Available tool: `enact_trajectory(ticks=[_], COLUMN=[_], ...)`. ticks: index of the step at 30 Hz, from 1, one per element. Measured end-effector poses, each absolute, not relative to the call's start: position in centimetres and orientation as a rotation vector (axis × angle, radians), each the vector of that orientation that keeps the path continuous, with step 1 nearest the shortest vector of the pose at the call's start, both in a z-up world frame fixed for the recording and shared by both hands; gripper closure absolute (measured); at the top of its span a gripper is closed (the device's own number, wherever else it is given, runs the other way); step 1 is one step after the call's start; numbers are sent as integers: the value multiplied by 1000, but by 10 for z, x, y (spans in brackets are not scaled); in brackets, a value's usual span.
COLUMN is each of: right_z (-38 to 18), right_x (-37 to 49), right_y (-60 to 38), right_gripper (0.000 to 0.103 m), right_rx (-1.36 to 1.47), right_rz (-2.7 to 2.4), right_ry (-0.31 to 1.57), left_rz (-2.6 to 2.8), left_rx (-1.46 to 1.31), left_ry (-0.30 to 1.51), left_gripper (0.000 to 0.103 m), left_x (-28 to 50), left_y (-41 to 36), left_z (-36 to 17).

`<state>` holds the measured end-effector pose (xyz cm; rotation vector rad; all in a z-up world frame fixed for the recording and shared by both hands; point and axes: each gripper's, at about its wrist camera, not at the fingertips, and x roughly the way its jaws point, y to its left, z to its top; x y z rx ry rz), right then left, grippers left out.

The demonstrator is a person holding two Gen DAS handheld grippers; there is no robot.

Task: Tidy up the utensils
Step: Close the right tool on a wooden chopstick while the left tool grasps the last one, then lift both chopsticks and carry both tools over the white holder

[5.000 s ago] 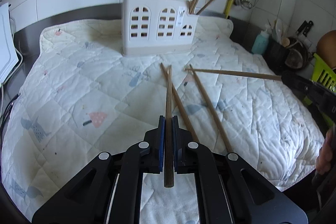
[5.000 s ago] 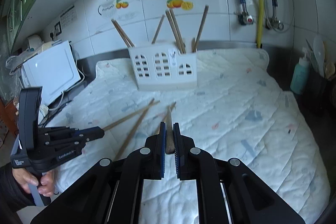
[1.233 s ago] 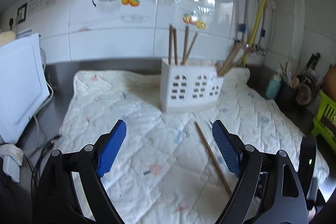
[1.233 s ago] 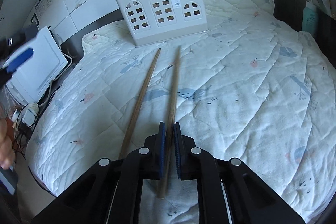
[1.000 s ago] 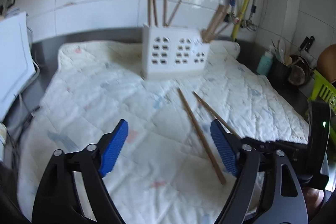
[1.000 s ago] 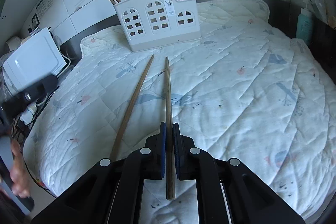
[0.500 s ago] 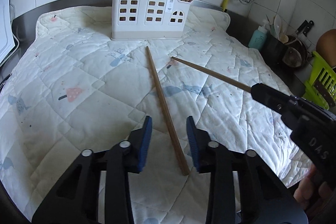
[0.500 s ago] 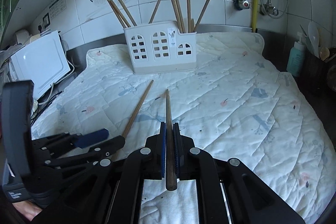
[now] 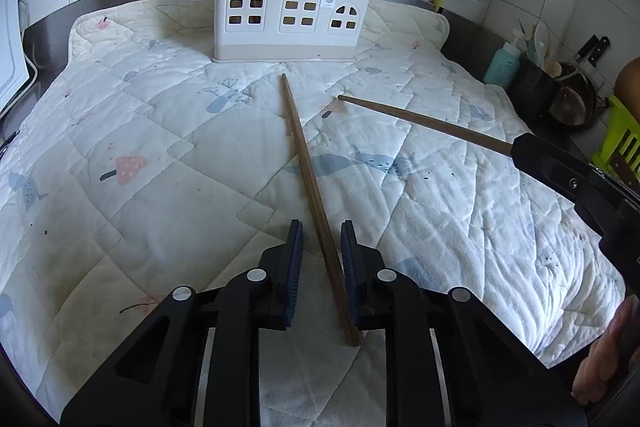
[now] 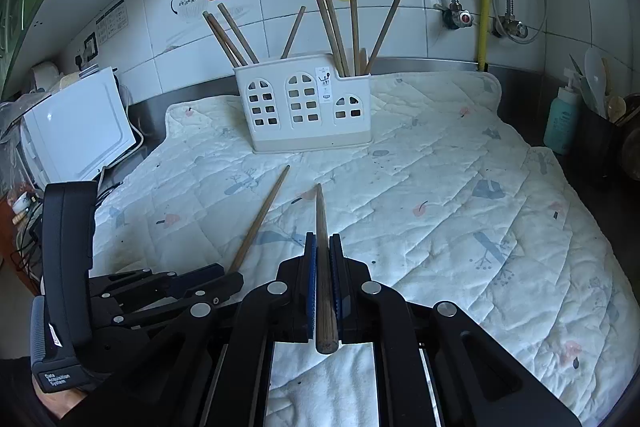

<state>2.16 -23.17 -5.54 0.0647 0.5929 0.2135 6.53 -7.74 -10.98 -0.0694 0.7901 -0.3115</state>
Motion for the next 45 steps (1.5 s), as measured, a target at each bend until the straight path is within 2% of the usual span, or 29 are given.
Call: enact_trajectory(ticks=[4,15,24,35,36,45], right_z=[-55,-46,-38,-38,-38,-33], right_x=[21,19,19,21,21,21], right_y=[-231,-231,-226,-224,-224,-221], right_gripper=[96,96,96,96,96,96], right_rx=[61,61,50,44,44,34], right_rz=[212,213,219,223,224,234], right_ry=[591,566,550,555,554,541], left_rz=[-286,-310,-329,-339,-339,-337], left_rx=[-34,-97,-100,-107,-112,-70], left_ry=[794,798,751,800,804,809], left_gripper=[94,98,98,98,94,97], left_x=[65,71,70,71,72,72], left_y=[-82,-56,-49,-48,-47,-53], left_z=[-109,-98,-95,-111,-111,-111])
